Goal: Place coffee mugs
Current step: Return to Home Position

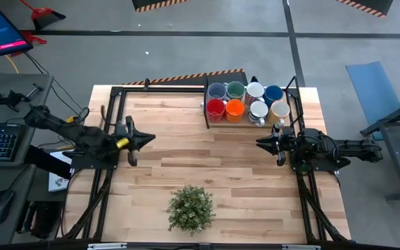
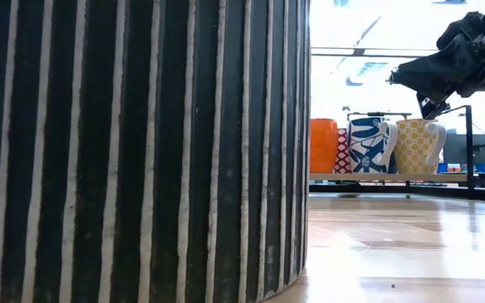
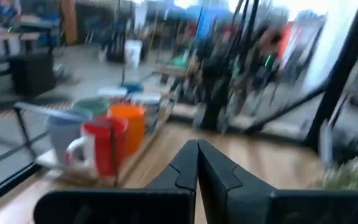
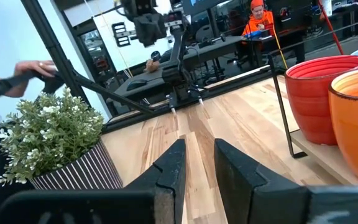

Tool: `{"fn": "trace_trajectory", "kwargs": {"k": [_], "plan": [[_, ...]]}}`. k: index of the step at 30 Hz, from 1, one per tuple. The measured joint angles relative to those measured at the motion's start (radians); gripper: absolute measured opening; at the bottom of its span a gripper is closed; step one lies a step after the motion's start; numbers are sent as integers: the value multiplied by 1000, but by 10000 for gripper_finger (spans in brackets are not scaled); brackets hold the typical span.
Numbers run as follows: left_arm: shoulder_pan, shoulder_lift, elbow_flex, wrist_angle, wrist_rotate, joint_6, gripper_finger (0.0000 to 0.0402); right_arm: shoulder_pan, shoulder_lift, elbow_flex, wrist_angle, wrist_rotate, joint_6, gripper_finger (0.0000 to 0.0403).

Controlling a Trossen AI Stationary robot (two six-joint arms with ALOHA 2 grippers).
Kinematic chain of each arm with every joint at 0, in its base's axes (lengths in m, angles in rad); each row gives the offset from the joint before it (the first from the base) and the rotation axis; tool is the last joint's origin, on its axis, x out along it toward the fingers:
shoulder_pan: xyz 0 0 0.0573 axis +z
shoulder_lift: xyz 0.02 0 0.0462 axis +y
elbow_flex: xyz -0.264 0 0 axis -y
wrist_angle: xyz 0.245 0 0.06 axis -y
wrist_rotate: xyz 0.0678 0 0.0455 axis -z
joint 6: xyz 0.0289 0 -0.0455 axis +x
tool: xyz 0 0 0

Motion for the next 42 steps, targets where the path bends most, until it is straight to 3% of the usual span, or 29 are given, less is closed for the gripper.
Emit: {"fn": "trace_trajectory", "kwargs": {"k": [4, 10, 19, 26, 42], "plan": [[108, -130, -156, 230, 129, 13, 1, 0, 0, 0, 0, 0, 0, 68], [268, -320, -300, 287, 327, -35, 1, 0, 0, 0, 0, 0, 0, 68], [348, -508, -403, 260, 363, -64, 1, 0, 0, 0, 0, 0, 0, 68], [387, -520, -430, 197, 470, -86, 1, 0, 0, 0, 0, 0, 0, 68], [390, -509, -430, 153, 467, -29, 1, 0, 0, 0, 0, 0, 0, 68]]}}
